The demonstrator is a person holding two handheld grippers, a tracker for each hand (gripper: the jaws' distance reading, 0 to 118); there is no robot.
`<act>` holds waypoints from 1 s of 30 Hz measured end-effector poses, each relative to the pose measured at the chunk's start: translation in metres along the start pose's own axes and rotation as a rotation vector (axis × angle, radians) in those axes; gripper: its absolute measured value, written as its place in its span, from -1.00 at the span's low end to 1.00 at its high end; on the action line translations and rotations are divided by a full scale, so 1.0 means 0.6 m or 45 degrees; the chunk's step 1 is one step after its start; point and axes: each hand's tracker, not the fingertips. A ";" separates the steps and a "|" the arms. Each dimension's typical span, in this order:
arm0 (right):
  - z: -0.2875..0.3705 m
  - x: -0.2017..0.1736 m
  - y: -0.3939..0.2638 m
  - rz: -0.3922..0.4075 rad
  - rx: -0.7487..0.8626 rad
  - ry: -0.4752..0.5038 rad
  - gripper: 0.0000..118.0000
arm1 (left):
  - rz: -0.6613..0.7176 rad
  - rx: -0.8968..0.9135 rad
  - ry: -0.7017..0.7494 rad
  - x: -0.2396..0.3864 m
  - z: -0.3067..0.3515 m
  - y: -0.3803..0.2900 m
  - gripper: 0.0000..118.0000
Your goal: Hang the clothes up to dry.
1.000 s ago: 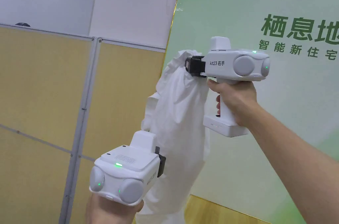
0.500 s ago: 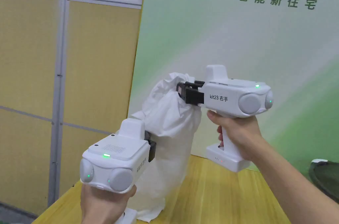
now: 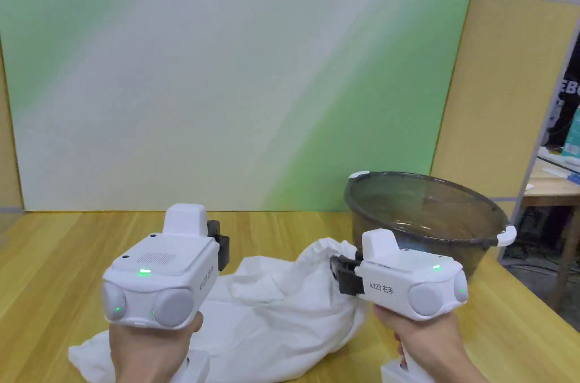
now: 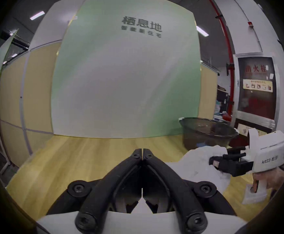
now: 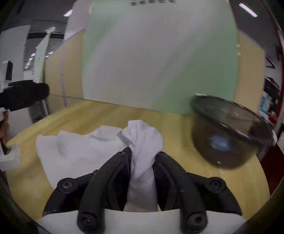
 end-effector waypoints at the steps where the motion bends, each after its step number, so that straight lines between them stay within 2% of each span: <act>1: 0.003 0.027 -0.009 -0.037 -0.056 -0.048 -0.65 | -0.003 0.007 -0.009 0.012 -0.003 -0.004 -1.00; 4: 0.030 0.077 -0.033 -0.105 -0.080 -0.192 -0.65 | 0.039 -0.010 -0.049 0.035 -0.015 -0.011 -1.00; 8: 0.041 0.117 -0.043 -0.243 -0.116 -0.245 -0.61 | -0.001 -0.033 -0.037 0.044 -0.026 -0.029 -1.00; 9: 0.042 0.121 -0.046 -0.236 -0.105 -0.243 -0.44 | 0.008 -0.043 -0.036 0.042 -0.025 -0.029 -1.00; 10: 0.043 0.122 -0.047 -0.245 -0.113 -0.283 0.09 | 0.018 -0.045 -0.039 0.038 -0.023 -0.032 -1.00; 11: 0.045 0.121 -0.047 -0.253 -0.122 -0.327 0.43 | 0.014 -0.044 -0.030 0.036 -0.022 -0.034 -1.00; 12: 0.048 0.112 -0.045 -0.209 -0.121 -0.350 0.61 | 0.008 -0.041 -0.015 0.031 -0.022 -0.034 -1.00; 13: 0.055 0.103 -0.038 -0.184 -0.070 -0.376 0.61 | 0.000 -0.038 0.006 0.024 -0.023 -0.034 -1.00; 14: 0.063 0.094 -0.030 -0.187 0.002 -0.371 0.97 | -0.006 -0.041 0.018 0.016 -0.021 -0.031 -1.00; 16: 0.090 0.063 0.000 -0.212 0.178 -0.317 1.00 | -0.026 -0.015 0.060 -0.002 -0.013 -0.023 -1.00; 18: 0.106 0.030 0.036 -0.155 0.321 -0.237 1.00 | -0.057 0.021 0.143 -0.019 -0.005 -0.015 -1.00; 20: 0.114 -0.008 0.061 -0.114 0.378 -0.196 1.00 | -0.085 0.044 0.180 -0.034 0.004 -0.009 -1.00; 23: 0.112 -0.062 0.084 -0.084 0.452 -0.211 0.95 | -0.100 0.052 0.205 -0.052 0.022 -0.009 -1.00; 24: 0.108 -0.076 0.086 -0.065 0.449 -0.185 0.87 | -0.080 0.052 0.207 -0.060 0.028 -0.010 -1.00; 25: 0.103 -0.090 0.085 -0.033 0.452 -0.146 0.40 | -0.058 0.037 0.195 -0.068 0.032 -0.014 -1.00; 26: 0.091 -0.098 0.086 -0.010 0.430 -0.122 -0.39 | -0.058 0.030 0.196 -0.073 0.037 -0.016 -1.00; 27: 0.081 -0.110 0.085 0.004 0.418 -0.126 -0.88 | -0.072 0.012 0.203 -0.076 0.041 -0.018 -1.00; 28: 0.069 -0.122 0.081 0.050 0.403 -0.135 -0.89 | -0.090 -0.060 0.198 -0.082 0.041 -0.021 -1.00; 29: 0.066 -0.120 0.070 0.035 0.394 -0.183 -0.89 | -0.064 -0.124 0.209 -0.088 0.041 -0.023 -1.00; 30: 0.054 -0.132 0.071 0.027 0.339 -0.151 -0.89 | -0.031 -0.160 0.222 -0.093 0.043 -0.026 -1.00</act>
